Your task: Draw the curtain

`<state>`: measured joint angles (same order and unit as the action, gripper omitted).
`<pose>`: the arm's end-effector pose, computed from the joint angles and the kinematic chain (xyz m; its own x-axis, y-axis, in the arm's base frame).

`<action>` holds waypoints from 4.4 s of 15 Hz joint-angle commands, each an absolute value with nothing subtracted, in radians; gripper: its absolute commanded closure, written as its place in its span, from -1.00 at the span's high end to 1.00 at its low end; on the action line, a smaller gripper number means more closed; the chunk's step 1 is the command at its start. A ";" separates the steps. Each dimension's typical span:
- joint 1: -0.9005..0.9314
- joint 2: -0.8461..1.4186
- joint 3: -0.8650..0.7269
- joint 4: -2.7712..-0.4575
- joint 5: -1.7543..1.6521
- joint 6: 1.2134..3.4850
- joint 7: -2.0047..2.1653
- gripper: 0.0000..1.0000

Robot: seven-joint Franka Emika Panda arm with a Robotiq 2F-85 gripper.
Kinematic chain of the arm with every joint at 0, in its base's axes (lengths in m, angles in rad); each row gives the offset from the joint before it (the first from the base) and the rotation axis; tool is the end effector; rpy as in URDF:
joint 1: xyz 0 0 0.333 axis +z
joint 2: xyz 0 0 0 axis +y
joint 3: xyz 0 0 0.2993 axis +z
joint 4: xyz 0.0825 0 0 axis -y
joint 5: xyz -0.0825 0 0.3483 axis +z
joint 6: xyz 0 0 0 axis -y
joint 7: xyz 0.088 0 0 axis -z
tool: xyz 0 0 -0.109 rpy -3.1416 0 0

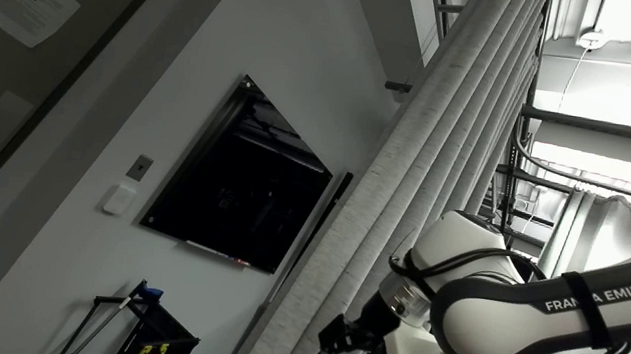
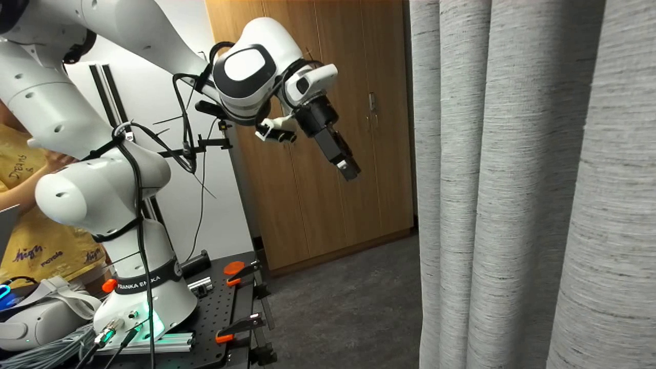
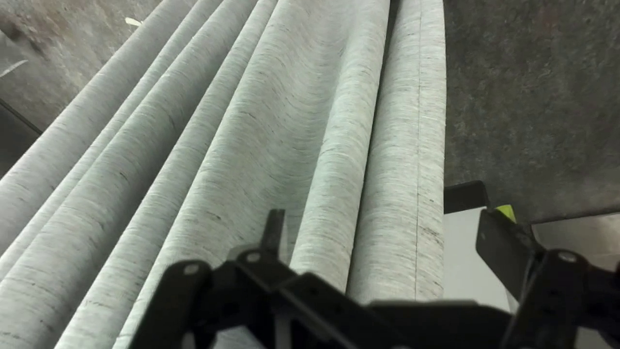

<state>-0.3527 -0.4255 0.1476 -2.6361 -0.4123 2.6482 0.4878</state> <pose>0.3992 -0.0717 0.4322 0.8353 -0.2762 0.4754 -0.3965 -0.9016 0.1729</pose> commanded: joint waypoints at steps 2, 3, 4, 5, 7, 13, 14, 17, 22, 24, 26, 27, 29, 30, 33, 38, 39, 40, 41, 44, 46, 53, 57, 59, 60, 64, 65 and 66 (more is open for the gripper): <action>-0.410 -0.461 0.217 -2.575 -0.517 2.673 0.633 1.00; -0.422 -0.462 0.226 -2.558 -0.544 2.674 0.658 1.00; -0.441 -0.475 0.240 -2.544 -0.583 2.670 0.692 1.00; -0.458 -0.482 0.246 -2.531 -0.623 2.675 0.719 1.00; -0.501 -0.480 0.246 -2.497 -0.730 2.704 0.790 1.00; -0.631 -0.448 0.242 -2.385 -0.949 2.831 0.934 1.00; -0.643 -0.435 0.240 -2.369 -0.965 2.856 0.941 1.00; -0.666 -0.417 0.238 -2.347 -0.993 2.920 0.941 1.00; -0.638 -0.451 0.249 -2.312 -0.966 2.916 0.904 1.00; -0.637 -0.469 0.256 -2.294 -0.962 2.900 0.906 1.00; -0.641 -0.489 0.262 -2.267 -0.963 2.882 0.909 1.00; -0.648 -0.495 0.265 -2.251 -0.971 2.880 0.913 1.00; -0.657 -0.497 0.266 -2.226 -0.978 2.887 0.918 1.00; -0.657 -0.492 0.264 -2.217 -0.979 2.894 0.915 0.72; -0.660 -0.475 0.266 -2.201 -0.986 2.900 0.908 0.16; -0.658 -0.457 0.263 -2.202 -0.982 2.893 0.900 -0.61; -0.658 -0.456 0.264 -2.202 -0.981 2.889 0.898 -0.75; -0.659 -0.454 0.266 -2.203 -0.983 2.887 0.899 -0.93; -0.659 -0.453 0.268 -2.202 -0.984 2.884 0.898 -0.99; -0.652 -0.453 0.275 -2.198 -0.978 2.873 0.890 -1.00; -0.649 -0.448 0.286 -2.195 -0.979 2.869 0.884 -0.99; -0.620 -0.387 0.429 -2.158 -1.022 2.853 0.835 -0.99; -0.571 -0.350 0.538 -2.128 -1.011 2.853 0.758 -0.99; -0.559 -0.336 0.591 -2.110 -1.011 2.861 0.736 -0.99; -0.559 -0.331 0.619 -2.101 -1.012 2.866 0.733 -0.99; -0.575 -0.316 0.724 -2.068 -1.034 2.883 0.748 -0.99; -0.578 -0.315 0.743 -2.058 -1.041 2.886 0.750 -0.99; -0.580 -0.310 0.764 -2.051 -1.046 2.885 0.751 -0.99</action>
